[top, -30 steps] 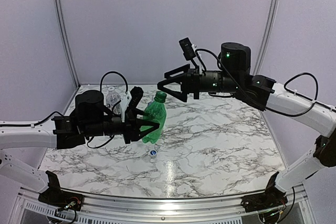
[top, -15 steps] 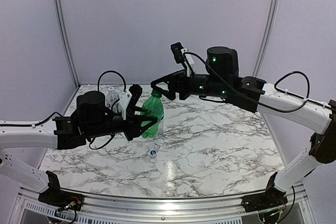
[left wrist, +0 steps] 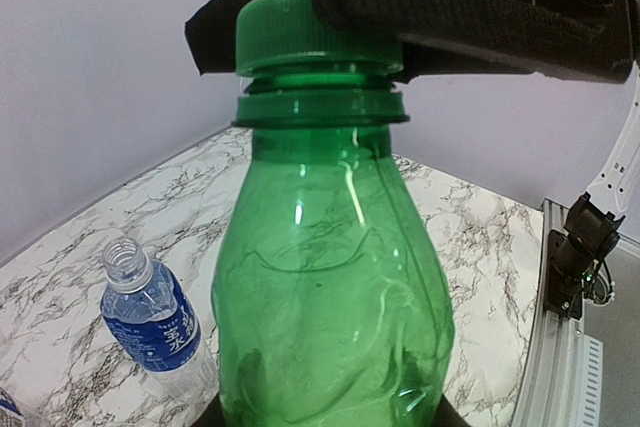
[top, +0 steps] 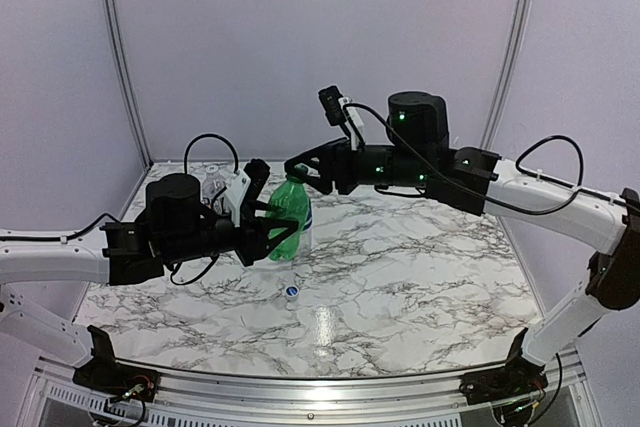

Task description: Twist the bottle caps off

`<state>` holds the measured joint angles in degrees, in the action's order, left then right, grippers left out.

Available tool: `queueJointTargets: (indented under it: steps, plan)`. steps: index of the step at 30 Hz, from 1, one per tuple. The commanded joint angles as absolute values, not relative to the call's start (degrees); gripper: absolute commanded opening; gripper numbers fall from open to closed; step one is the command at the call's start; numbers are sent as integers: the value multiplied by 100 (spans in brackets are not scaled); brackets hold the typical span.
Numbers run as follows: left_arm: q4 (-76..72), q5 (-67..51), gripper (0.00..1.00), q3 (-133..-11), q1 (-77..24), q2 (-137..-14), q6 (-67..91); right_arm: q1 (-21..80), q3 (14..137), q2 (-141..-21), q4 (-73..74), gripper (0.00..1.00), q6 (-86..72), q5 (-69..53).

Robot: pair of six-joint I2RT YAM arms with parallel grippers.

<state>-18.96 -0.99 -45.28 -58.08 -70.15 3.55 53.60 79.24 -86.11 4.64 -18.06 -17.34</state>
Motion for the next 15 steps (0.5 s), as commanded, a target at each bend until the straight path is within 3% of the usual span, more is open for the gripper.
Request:
queueJointTargets:
  steps: [1,7,15]
  plan:
    - [-2039,-26,5,-4718,-5836,-7029,273,5432,8007,-8714,231,54,-1911,-1970]
    - [-2031,-27,5,-4708,-5836,-6996,242,5432,8023,-8736,197,37,-1891,-1993]
    - [-2030,-69,5,-4708,-5830,-6976,214,5414,7832,-8574,105,1,-1571,-2032]
